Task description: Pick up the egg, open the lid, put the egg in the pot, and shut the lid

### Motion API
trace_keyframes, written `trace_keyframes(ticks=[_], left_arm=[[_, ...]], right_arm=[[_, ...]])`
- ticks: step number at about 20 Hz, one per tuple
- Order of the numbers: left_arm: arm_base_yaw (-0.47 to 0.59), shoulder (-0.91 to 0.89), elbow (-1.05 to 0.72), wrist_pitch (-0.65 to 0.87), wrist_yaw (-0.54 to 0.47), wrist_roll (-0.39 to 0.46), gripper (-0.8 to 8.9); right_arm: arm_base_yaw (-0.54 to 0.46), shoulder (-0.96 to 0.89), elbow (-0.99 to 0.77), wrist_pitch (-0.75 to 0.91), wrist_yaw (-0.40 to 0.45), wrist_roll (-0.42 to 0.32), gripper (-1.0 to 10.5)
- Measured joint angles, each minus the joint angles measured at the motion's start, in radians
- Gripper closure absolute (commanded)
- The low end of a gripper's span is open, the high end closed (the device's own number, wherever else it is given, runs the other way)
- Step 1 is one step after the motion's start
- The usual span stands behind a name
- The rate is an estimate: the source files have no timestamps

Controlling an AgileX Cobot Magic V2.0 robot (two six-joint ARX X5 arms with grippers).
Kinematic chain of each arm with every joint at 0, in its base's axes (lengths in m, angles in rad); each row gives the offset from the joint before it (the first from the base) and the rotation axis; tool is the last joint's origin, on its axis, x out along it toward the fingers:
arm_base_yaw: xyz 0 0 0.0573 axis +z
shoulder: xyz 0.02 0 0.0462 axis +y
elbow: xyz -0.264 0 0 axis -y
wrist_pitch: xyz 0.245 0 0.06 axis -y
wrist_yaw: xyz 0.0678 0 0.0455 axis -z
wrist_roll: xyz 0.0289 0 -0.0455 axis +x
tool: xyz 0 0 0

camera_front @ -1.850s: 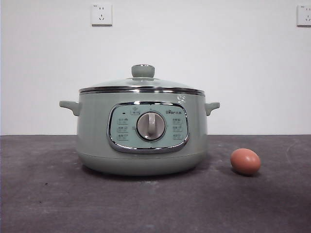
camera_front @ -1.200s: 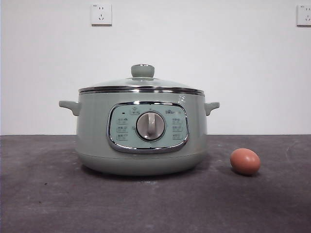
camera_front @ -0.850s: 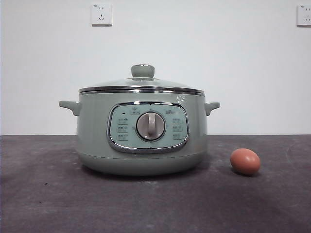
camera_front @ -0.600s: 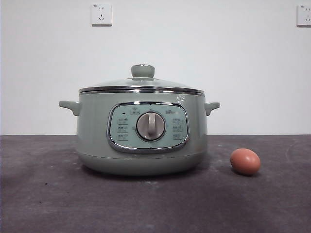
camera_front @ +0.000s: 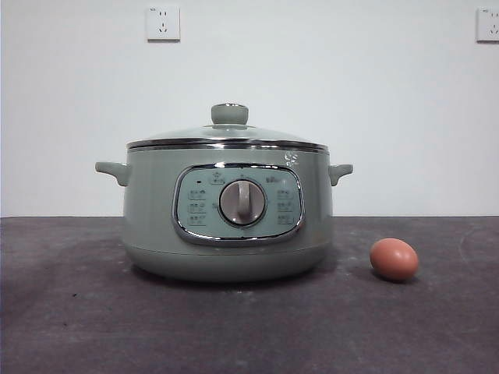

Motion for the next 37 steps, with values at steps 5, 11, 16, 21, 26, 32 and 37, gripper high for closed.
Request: trace_keyframes(ticks=[5,11,16,21,26,32,37], left_arm=[[-0.003,0.020,0.014,-0.031,0.000,0.035,7.54],[-0.003,0.031,0.014,-0.031,-0.001,0.013,1.83],[-0.003,0.032,0.014,-0.030,-0.001,0.012,1.84],[-0.003,0.032,0.014,-0.028,-0.001,0.008,1.84],[-0.003,0.032,0.014,-0.027,-0.001,0.008,1.84],[-0.003,0.034,0.014,-0.026,-0.001,0.008,1.84],[-0.003,0.034,0.014,-0.026,-0.002,0.008,1.84]], right_arm=[[0.000,-0.003,0.006,-0.020,0.000,-0.007,9.4],[0.000,-0.002,0.006,-0.019,0.000,0.009,3.8],[0.000,0.021,0.006,-0.019,0.000,0.016,3.8],[0.001,0.106,0.006,0.031,0.000,0.028,3.8],[0.058,0.286,0.006,0.148,0.038,0.035,3.9],[0.174,0.544,0.006,0.319,0.238,0.035,3.9],[0.222,0.693,0.006,0.451,0.343,0.035,3.9]])
